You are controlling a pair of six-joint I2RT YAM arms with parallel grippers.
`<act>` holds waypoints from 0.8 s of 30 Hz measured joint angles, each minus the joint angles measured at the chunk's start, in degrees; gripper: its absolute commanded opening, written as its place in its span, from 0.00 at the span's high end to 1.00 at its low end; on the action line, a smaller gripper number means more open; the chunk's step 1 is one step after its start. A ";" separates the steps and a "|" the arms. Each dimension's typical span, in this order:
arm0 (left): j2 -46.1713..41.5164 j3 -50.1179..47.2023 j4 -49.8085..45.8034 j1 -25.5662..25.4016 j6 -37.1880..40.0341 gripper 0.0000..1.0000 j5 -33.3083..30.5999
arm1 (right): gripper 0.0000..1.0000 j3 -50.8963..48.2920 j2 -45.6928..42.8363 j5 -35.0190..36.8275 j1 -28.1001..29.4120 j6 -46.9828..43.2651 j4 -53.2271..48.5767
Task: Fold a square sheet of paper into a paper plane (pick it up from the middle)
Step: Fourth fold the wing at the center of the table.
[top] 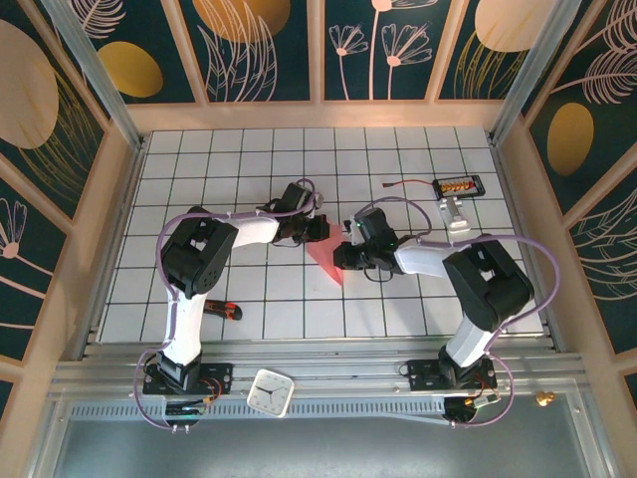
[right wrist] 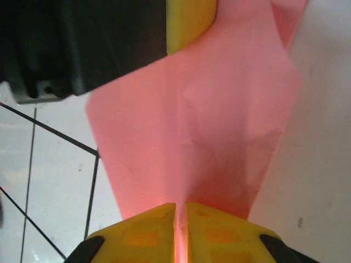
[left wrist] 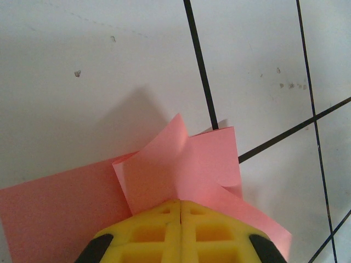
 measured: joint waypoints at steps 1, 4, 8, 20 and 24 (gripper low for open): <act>0.00 0.00 0.00 0.00 0.00 1.00 0.00 | 0.83 -0.22 -1.07 0.07 -0.17 0.22 -0.20; -0.04 0.00 0.00 0.00 0.00 1.00 0.00 | 0.81 -1.22 -4.26 1.01 -0.11 1.62 -0.20; -0.09 0.00 -0.02 0.00 0.00 1.00 -0.02 | 0.80 -2.08 -5.73 3.50 2.27 3.28 -0.22; -0.09 0.00 -0.02 0.00 0.00 1.00 -0.04 | 0.87 -2.23 -4.17 4.22 5.88 3.17 -0.33; -0.09 0.00 -0.02 0.00 0.00 1.00 -0.07 | 0.88 -2.23 -3.80 4.17 5.88 2.51 -1.11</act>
